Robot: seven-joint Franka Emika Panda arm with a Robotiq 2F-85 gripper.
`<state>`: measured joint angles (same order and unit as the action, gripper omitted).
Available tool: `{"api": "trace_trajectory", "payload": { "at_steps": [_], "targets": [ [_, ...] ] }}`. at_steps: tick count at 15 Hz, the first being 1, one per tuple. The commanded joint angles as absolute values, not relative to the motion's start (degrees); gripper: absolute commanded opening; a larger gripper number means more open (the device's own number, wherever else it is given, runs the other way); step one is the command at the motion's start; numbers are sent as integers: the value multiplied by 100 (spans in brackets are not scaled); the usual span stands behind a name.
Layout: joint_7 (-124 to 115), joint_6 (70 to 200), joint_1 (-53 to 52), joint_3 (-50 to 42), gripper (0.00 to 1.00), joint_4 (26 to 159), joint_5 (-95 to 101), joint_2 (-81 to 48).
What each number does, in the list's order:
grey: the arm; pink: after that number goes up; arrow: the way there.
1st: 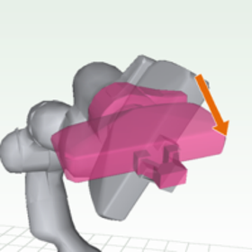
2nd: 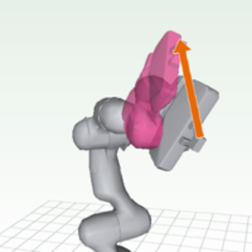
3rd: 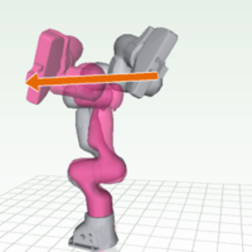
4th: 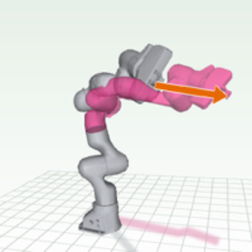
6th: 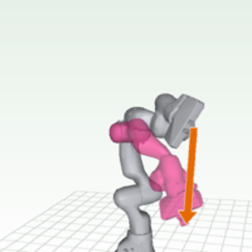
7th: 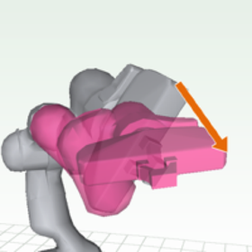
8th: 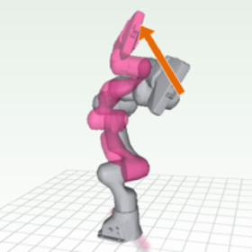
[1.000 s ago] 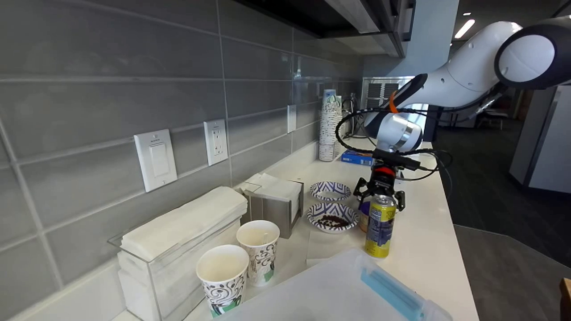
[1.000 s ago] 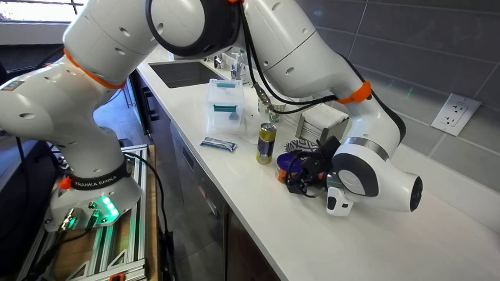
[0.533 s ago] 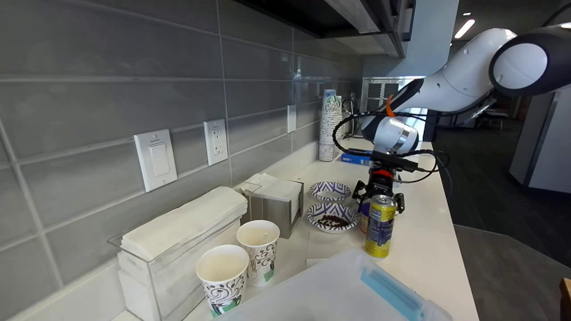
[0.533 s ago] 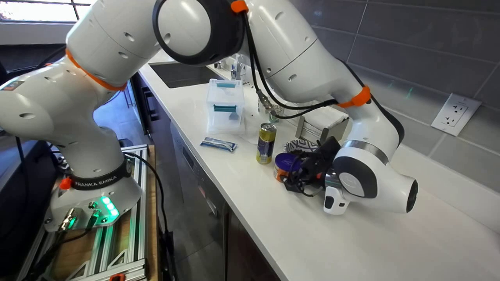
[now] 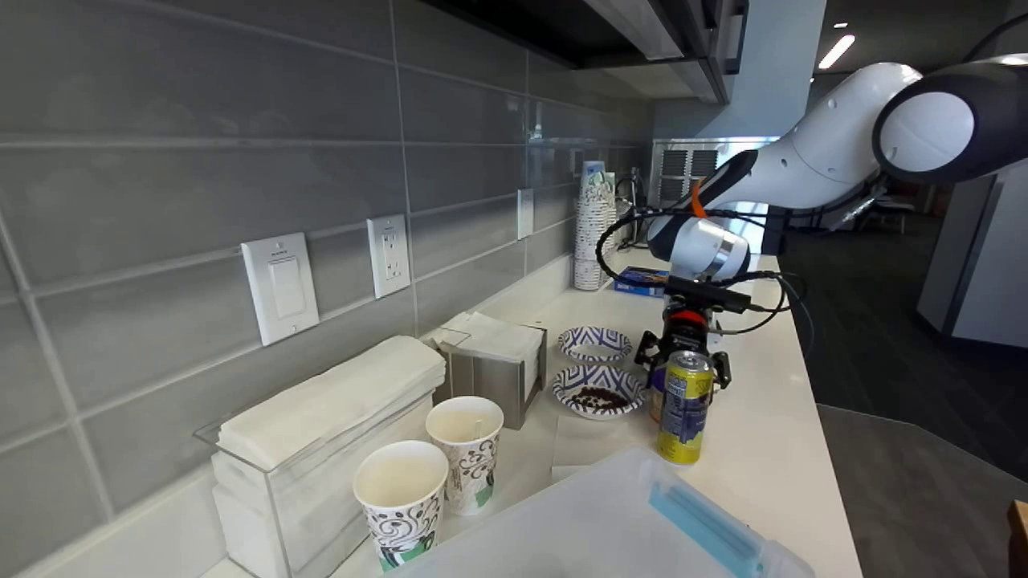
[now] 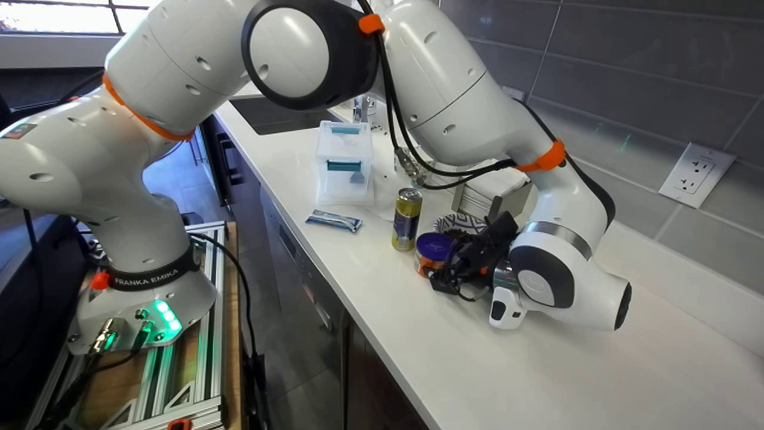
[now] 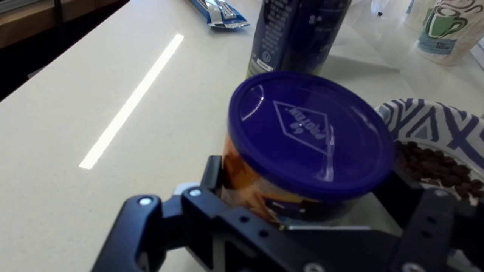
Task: Put the orange bottle on the plate to the right
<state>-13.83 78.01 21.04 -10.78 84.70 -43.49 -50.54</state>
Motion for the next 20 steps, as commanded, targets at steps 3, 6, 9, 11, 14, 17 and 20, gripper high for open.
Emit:
{"api": "trace_trajectory", "payload": {
  "at_steps": [3, 6, 9, 11, 14, 17, 20],
  "targets": [
    [-1772, 7317, 2175, -1036, 100, 8210, -4522, -5327],
    [-1853, 7296, 2165, -1059, 100, 8191, -4589, -5391],
    [-1906, 7320, 2166, -1062, 81, 8197, -4666, -5423],
    [-1928, 7253, 2169, -1063, 68, 8191, -4676, -5426],
    [-1973, 7182, 2186, -1081, 68, 8166, -4676, -5397],
    [-1994, 7125, 2231, -1142, 68, 8152, -4622, -5317],
    [-2065, 6902, 2327, -1246, 68, 8049, -4535, -5240]
  ]
}}
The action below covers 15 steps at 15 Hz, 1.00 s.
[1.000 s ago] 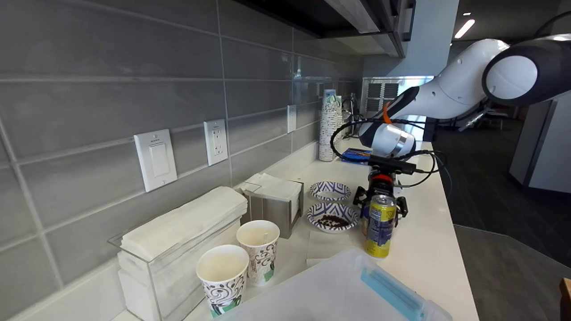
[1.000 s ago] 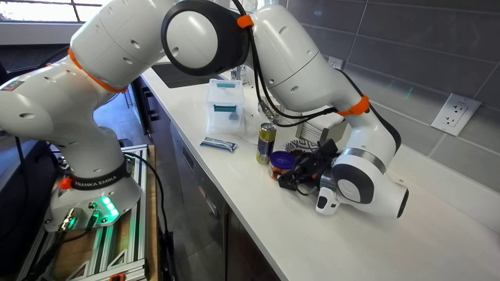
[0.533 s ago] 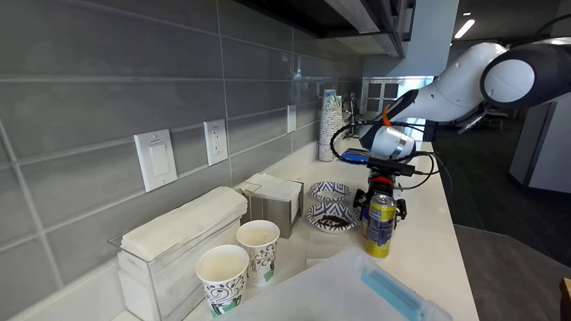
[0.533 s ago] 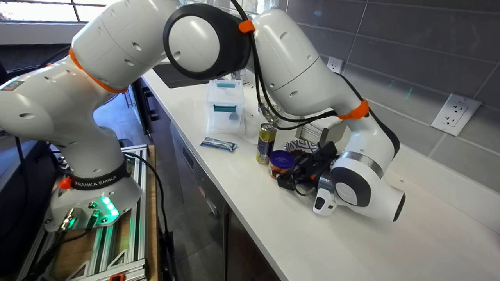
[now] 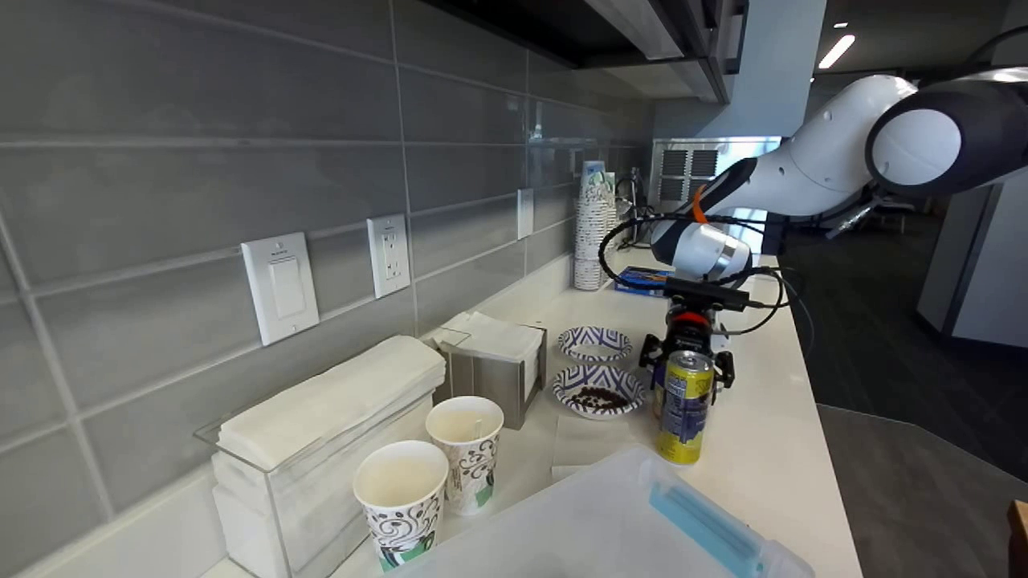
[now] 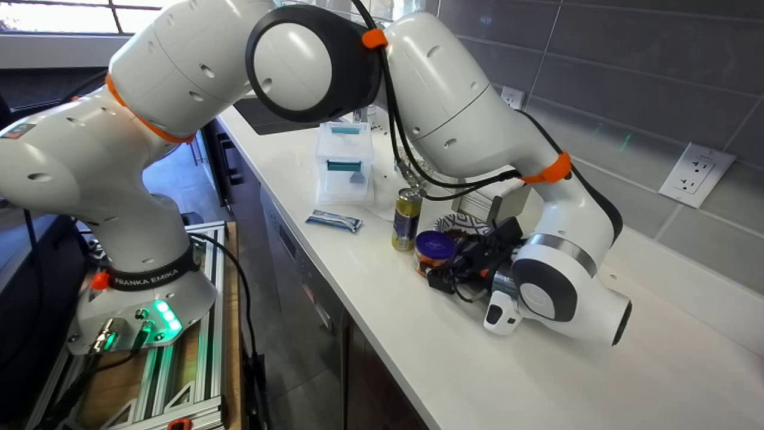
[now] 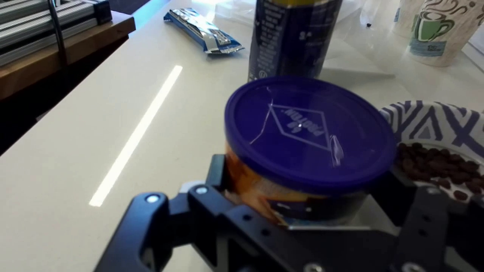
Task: Put the orange bottle on the plate to the right
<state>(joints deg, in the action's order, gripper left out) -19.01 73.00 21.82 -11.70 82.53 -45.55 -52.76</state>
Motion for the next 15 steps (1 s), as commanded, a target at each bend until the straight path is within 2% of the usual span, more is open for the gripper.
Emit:
{"api": "trace_trajectory", "payload": {
  "at_steps": [1, 10, 15],
  "targets": [
    [-2089, 6802, 2372, -1288, 68, 7995, -4533, -5225],
    [-2737, 6817, 2897, -1505, 68, 7472, -5174, -5227],
    [-3153, 7557, 3016, -1466, 68, 7554, -6291, -5122]
  ]
}}
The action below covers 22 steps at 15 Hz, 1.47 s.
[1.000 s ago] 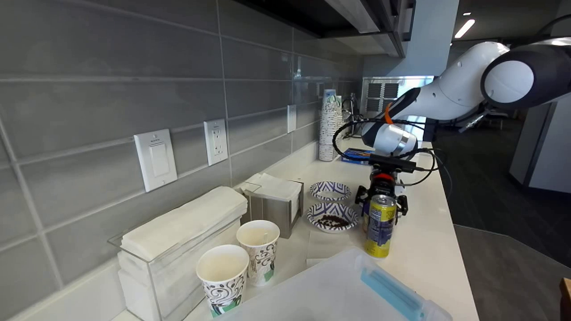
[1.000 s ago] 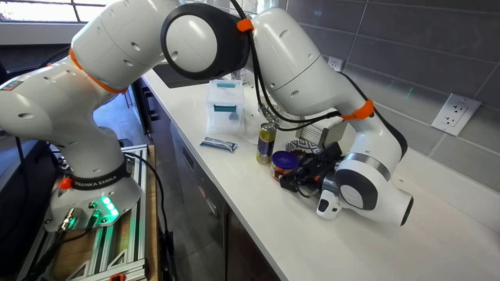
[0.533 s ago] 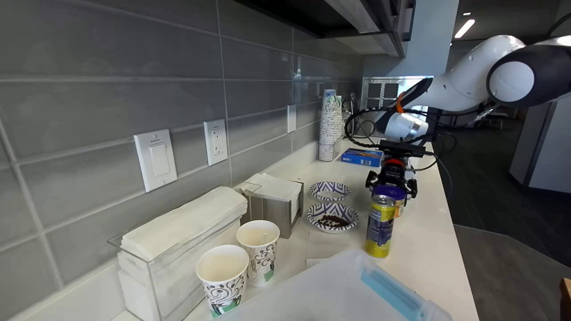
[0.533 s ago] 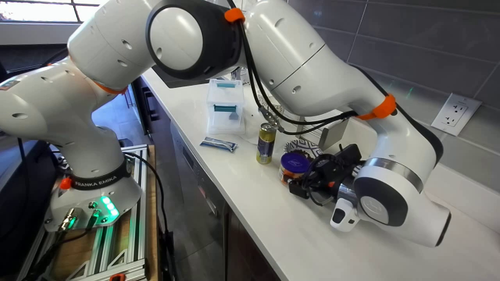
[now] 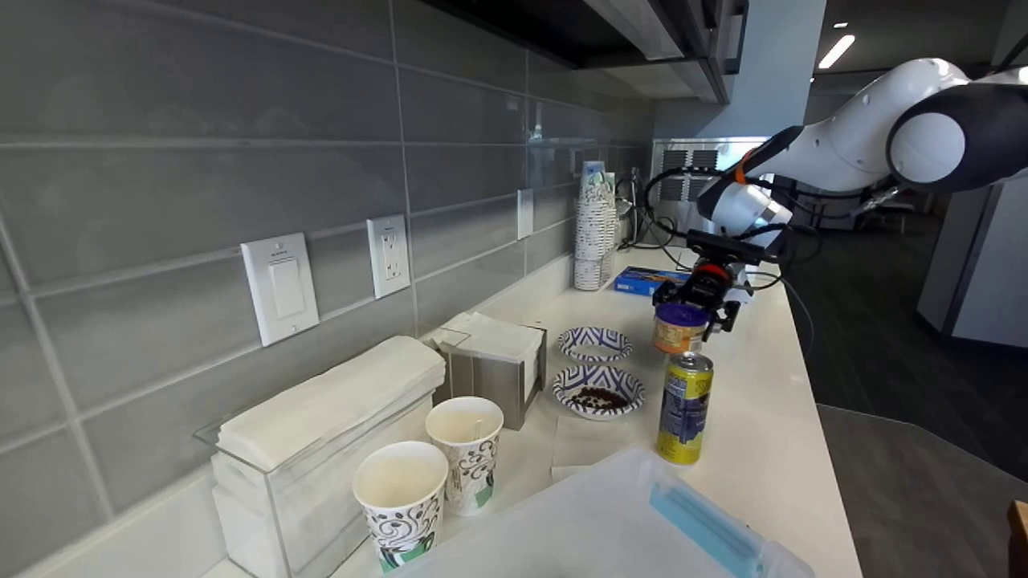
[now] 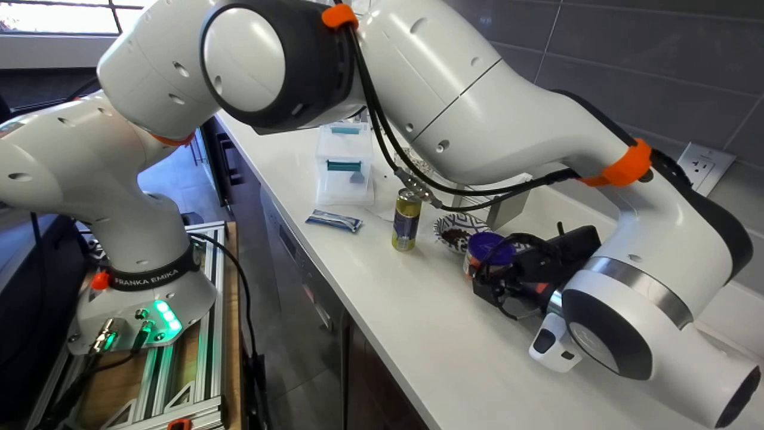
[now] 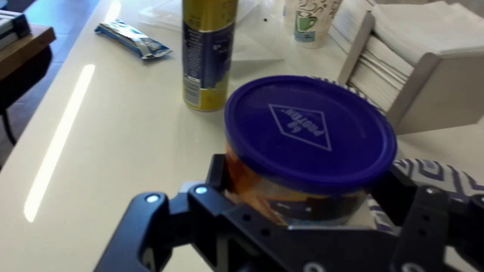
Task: Put the orange bottle on the plate to the right
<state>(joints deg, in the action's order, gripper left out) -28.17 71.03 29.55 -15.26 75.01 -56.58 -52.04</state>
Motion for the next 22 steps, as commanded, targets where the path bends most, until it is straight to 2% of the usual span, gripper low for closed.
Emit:
{"api": "trace_trajectory", "payload": {
  "at_steps": [1, 11, 22],
  "targets": [
    [-3262, 7783, 2992, -1462, 68, 7583, -6501, -5111],
    [-3444, 9749, 2524, -1151, 68, 7833, -7482, -4984],
    [-3442, 10388, 2322, -991, 68, 8028, -7492, -5071]
  ]
}}
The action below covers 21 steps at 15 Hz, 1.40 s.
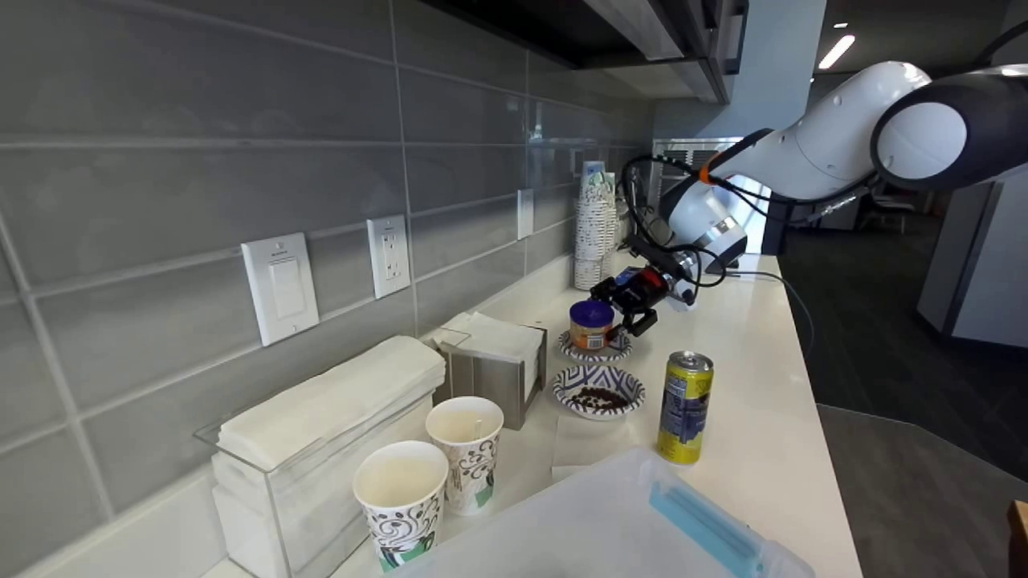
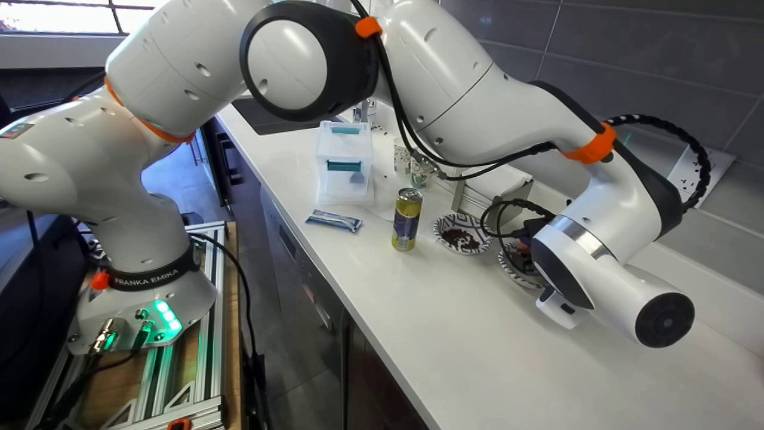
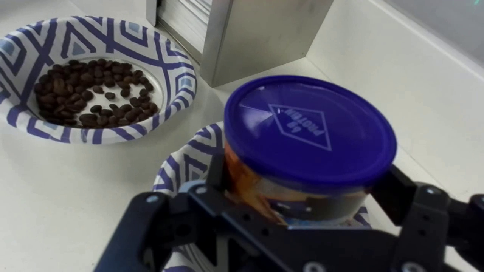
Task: Put the orange bottle on the plate to the right
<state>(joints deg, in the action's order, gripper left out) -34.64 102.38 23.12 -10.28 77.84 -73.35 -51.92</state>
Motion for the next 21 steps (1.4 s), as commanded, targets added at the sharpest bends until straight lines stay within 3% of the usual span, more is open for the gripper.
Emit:
{"api": "trace_trajectory", "payload": {
  "at_steps": [1, 15, 16, 21],
  "targets": [
    [-3444, 10382, 2332, -995, 68, 8049, -7498, -5076],
    [-3383, 10266, 2408, -982, 68, 8069, -7599, -5236],
    [-3359, 10267, 2410, -984, 98, 8066, -7595, -5239],
    [-3371, 10235, 2417, -1004, 100, 8086, -7559, -5185]
  ]
}}
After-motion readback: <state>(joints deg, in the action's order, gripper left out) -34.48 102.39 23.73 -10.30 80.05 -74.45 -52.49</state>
